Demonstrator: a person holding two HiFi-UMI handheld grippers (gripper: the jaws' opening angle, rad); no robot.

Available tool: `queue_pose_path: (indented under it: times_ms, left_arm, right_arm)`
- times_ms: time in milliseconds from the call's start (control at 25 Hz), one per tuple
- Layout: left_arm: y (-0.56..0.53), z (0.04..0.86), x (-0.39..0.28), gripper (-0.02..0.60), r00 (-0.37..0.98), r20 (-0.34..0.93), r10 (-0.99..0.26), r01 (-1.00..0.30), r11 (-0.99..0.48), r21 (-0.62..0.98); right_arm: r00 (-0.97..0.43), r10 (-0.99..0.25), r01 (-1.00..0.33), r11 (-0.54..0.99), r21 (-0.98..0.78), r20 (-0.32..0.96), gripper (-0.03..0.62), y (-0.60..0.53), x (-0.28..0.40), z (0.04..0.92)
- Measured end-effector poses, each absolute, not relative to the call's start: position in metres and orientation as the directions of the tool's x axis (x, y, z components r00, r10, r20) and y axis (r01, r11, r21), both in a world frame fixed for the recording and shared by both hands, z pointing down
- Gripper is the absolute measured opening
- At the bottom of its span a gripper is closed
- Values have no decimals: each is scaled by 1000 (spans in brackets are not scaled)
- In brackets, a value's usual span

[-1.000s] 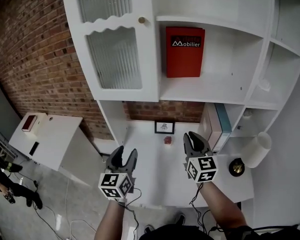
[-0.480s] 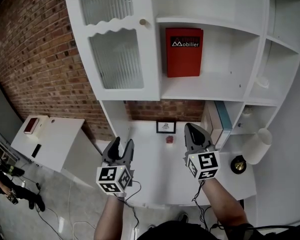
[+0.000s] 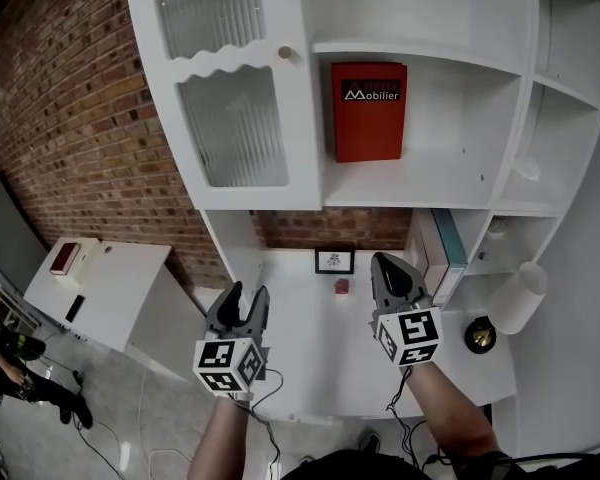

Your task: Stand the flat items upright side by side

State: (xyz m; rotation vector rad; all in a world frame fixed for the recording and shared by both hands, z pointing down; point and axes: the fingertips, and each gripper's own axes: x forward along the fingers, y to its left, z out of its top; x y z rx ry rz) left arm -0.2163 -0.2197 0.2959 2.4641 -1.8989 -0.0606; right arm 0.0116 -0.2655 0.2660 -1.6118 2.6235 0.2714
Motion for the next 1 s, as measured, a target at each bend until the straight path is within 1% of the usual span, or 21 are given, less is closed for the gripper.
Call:
queue_pose_path:
  times_ms: [1000]
  left_arm:
    - [-238,311,-223,195,220,7,-975,-974,-220,52]
  right_arm:
    - [-481,-868,-875,466,133,-123,0,-288,-1,278]
